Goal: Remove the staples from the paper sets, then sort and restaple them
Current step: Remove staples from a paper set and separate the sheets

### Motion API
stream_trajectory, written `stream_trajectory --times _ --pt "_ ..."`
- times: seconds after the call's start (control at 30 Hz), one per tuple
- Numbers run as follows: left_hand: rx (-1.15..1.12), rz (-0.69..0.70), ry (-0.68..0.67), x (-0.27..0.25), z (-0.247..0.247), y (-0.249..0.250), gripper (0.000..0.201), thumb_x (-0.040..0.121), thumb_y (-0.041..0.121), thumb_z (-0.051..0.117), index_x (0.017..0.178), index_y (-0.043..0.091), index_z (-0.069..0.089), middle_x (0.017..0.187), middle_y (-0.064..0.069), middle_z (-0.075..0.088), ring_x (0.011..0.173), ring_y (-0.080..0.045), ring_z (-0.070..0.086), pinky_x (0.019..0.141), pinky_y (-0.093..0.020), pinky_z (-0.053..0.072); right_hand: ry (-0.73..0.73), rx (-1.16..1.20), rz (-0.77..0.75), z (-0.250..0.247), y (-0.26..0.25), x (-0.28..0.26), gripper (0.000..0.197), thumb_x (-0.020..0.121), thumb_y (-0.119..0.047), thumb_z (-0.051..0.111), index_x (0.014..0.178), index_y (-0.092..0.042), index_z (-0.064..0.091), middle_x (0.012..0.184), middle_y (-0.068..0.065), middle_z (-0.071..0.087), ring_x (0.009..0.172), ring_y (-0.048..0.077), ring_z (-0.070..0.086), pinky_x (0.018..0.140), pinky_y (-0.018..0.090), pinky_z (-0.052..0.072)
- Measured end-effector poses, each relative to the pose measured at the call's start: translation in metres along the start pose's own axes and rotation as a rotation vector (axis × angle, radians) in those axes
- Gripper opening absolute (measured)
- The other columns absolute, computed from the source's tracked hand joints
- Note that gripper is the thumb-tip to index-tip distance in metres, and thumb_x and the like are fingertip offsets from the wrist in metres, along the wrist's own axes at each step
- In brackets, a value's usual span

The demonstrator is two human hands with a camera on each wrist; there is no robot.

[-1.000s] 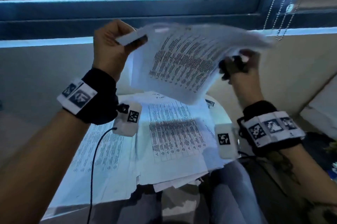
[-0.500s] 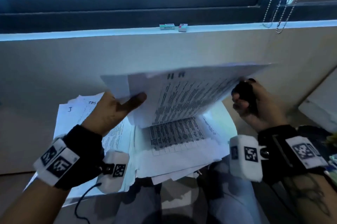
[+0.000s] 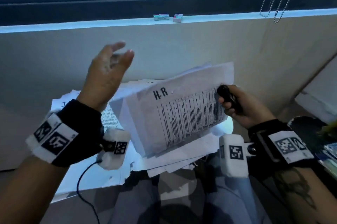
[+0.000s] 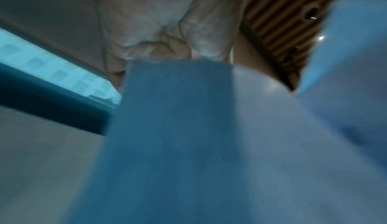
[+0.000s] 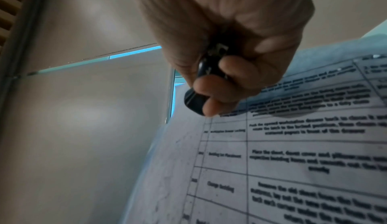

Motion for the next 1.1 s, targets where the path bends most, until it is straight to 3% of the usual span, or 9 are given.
stream_trajectory --times 0.1,0.17,0.33,0.47,0.6,0.7,0.8,1.0,1.1 --pt "0.339 0.146 -0.229 -0.001 0.022 0.026 0.045 0.082 0.053 0.059 0.117 0.025 0.058 0.102 0.014 0.062 0.092 0.007 0.056 0.073 -0.007 0.037 0.013 -0.019 0.010 0.001 0.008 0.002 0.024 0.096 -0.023 0.042 0.074 -0.017 0.047 0.048 -0.001 0.051 0.031 0.003 0.036 0.029 0.011 0.023" --pt "0.464 0.046 -0.516 -0.006 0.046 0.025 0.048 0.076 0.054 0.063 0.113 0.024 0.061 0.101 0.010 0.065 0.092 -0.003 0.060 0.070 -0.002 0.039 0.020 -0.018 0.007 0.003 0.012 0.003 0.021 0.096 -0.023 0.044 0.076 -0.017 0.047 0.046 -0.002 0.052 0.032 0.004 0.037 0.030 0.011 0.025" --pt "0.254 -0.170 -0.664 -0.018 0.073 0.018 0.038 0.082 0.051 0.058 0.098 0.017 0.069 0.091 0.007 0.070 0.080 -0.006 0.064 0.069 -0.016 0.048 0.058 -0.026 -0.020 0.006 0.018 0.010 0.014 0.096 -0.022 0.046 0.083 -0.017 0.045 0.046 -0.002 0.053 0.032 0.005 0.039 0.029 0.012 0.026" --pt "0.152 -0.194 -0.841 -0.026 0.075 0.012 0.038 0.065 0.030 0.082 0.096 0.014 0.068 0.096 -0.004 0.072 0.082 -0.010 0.066 0.076 -0.027 0.054 0.074 -0.041 -0.069 0.014 0.016 0.014 0.012 0.095 -0.021 0.049 0.085 -0.015 0.045 0.049 0.002 0.053 0.033 0.007 0.041 0.030 0.014 0.027" --pt "0.497 -0.127 -0.804 -0.021 0.060 -0.007 0.037 0.051 0.028 0.078 0.080 0.009 0.067 0.082 -0.011 0.070 0.071 -0.018 0.059 0.072 -0.035 0.050 0.106 -0.042 -0.117 0.019 0.014 0.011 0.013 0.095 -0.019 0.049 0.083 -0.015 0.045 0.048 0.001 0.054 0.033 0.007 0.042 0.032 0.014 0.029" --pt "0.793 -0.075 -0.661 -0.011 0.048 -0.011 0.022 0.066 0.010 0.077 0.070 0.014 0.057 0.068 -0.005 0.057 0.073 -0.022 0.052 0.063 -0.031 0.038 0.108 -0.045 -0.161 0.023 0.014 0.010 0.009 0.095 -0.018 0.048 0.090 -0.011 0.047 0.053 0.002 0.054 0.036 0.007 0.042 0.034 0.014 0.029" --pt "0.984 0.048 -0.498 -0.009 0.049 -0.007 0.036 0.077 0.008 0.063 0.111 0.015 0.056 0.097 -0.017 0.062 0.094 -0.035 0.056 0.073 -0.034 0.043 0.137 -0.042 -0.182 0.029 0.018 0.006 0.011 0.094 -0.017 0.048 0.084 -0.013 0.047 0.055 0.003 0.054 0.037 0.007 0.042 0.035 0.015 0.030" --pt "0.362 -0.078 -0.498 -0.026 0.075 -0.002 0.050 0.062 0.038 0.067 0.103 0.008 0.065 0.091 -0.010 0.070 0.081 -0.020 0.062 0.073 -0.031 0.048 0.197 -0.019 -0.220 0.039 0.027 -0.003 0.012 0.094 -0.013 0.045 0.083 -0.014 0.046 0.053 0.002 0.052 0.035 0.007 0.043 0.035 0.016 0.031" --pt "0.172 -0.152 -0.491 -0.023 0.076 -0.012 0.041 0.062 0.031 0.067 0.094 0.006 0.069 0.082 -0.008 0.069 0.072 -0.015 0.060 0.072 -0.033 0.049 0.196 -0.033 -0.237 0.036 0.028 -0.003 0.008 0.094 -0.013 0.044 0.086 -0.013 0.047 0.052 0.002 0.053 0.035 0.007 0.041 0.035 0.015 0.029"
Point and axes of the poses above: each hand's wrist, its own x-axis towards the middle knuckle, its own z-axis out of the palm, y = z × x, the point moved 2 cm from there along x, towards the middle knuckle
